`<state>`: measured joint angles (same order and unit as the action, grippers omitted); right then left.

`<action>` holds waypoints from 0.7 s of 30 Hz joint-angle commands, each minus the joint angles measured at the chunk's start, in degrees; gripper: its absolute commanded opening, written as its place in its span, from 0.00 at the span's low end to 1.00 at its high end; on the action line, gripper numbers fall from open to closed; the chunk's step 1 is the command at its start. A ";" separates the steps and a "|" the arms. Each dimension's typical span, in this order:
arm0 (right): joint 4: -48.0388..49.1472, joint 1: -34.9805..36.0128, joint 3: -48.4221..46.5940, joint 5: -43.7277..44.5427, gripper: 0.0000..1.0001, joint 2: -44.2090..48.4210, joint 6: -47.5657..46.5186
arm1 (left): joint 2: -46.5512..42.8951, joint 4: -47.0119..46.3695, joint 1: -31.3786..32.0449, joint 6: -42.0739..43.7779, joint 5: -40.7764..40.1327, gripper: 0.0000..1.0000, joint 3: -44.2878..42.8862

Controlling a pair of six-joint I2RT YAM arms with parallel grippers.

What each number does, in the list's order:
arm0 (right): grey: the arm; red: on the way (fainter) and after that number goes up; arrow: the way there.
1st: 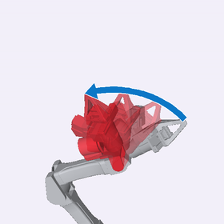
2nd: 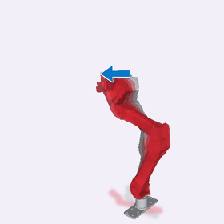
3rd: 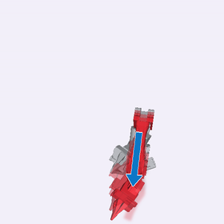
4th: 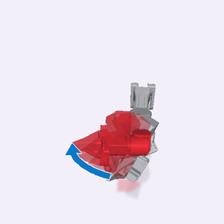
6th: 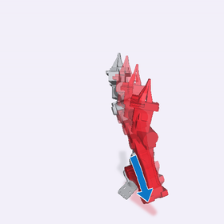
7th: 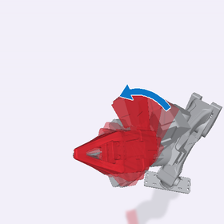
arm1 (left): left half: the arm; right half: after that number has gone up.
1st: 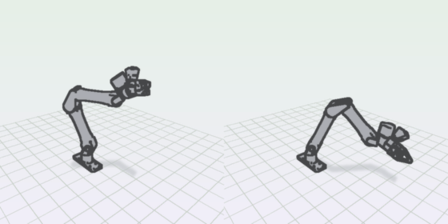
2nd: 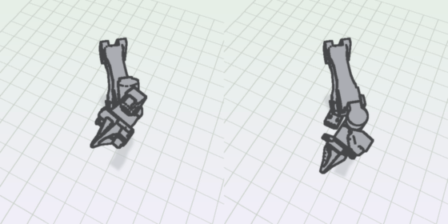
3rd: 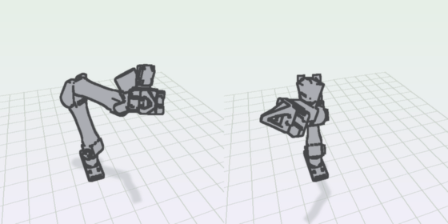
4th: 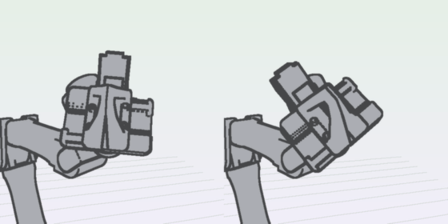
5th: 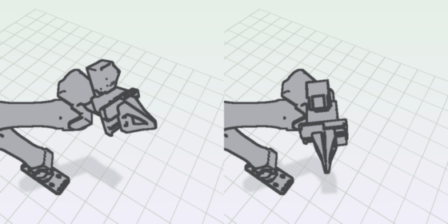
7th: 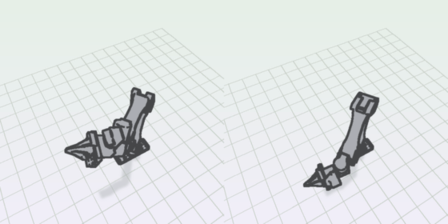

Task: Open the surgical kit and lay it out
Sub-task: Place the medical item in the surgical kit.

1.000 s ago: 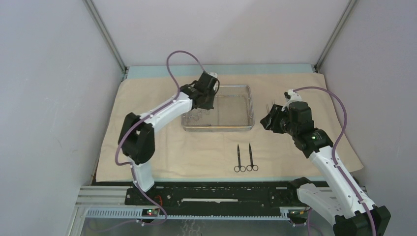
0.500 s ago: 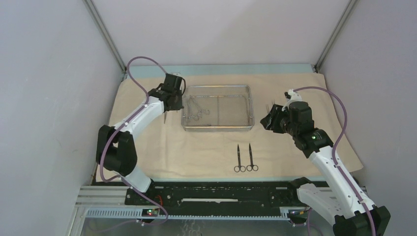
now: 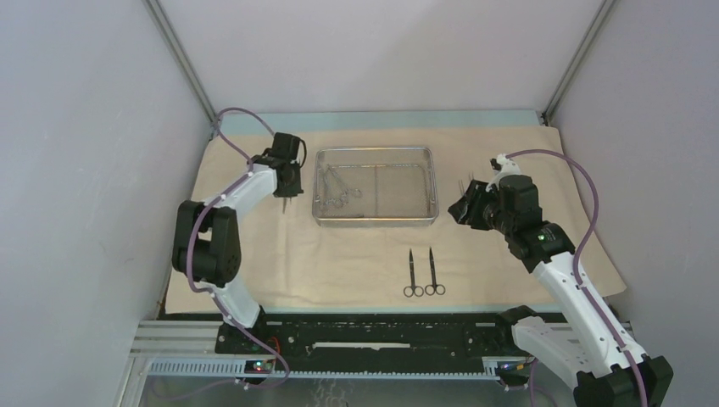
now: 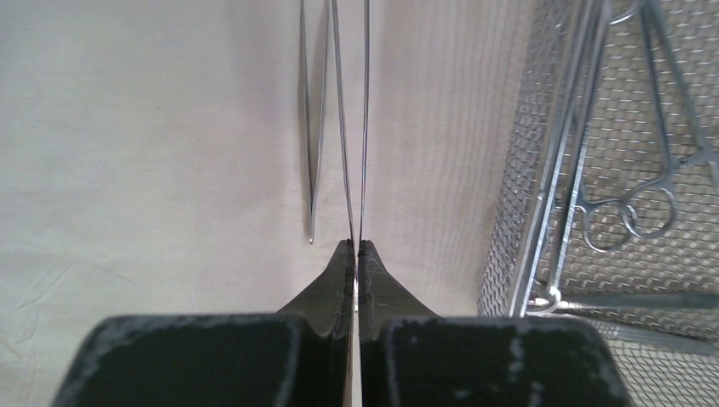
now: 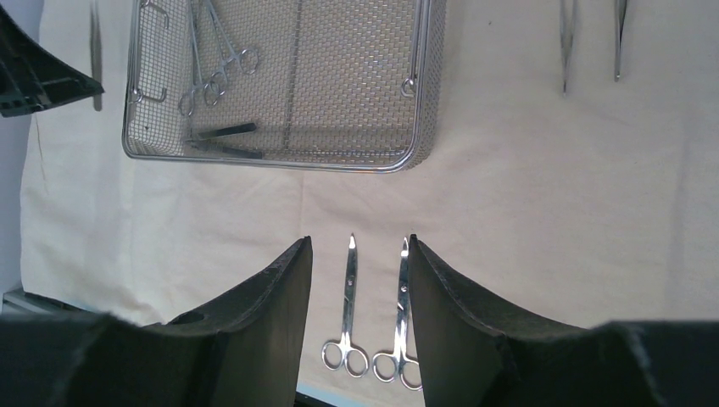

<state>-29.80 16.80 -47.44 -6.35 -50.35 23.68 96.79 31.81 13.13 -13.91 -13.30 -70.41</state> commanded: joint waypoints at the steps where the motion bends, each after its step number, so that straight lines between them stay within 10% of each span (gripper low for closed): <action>1: 1.94 -0.79 -0.72 -0.72 0.54 1.03 -0.59 | 2.83 -0.96 -0.86 2.51 1.26 0.00 -1.28; 21: 2.34 -2.29 -0.55 -1.79 0.54 1.29 -0.43 | 9.11 -0.10 -1.70 3.97 4.78 0.00 -2.34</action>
<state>-29.74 15.00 -47.44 -7.64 -50.22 23.68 105.67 31.88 11.86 -11.40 -9.26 -70.41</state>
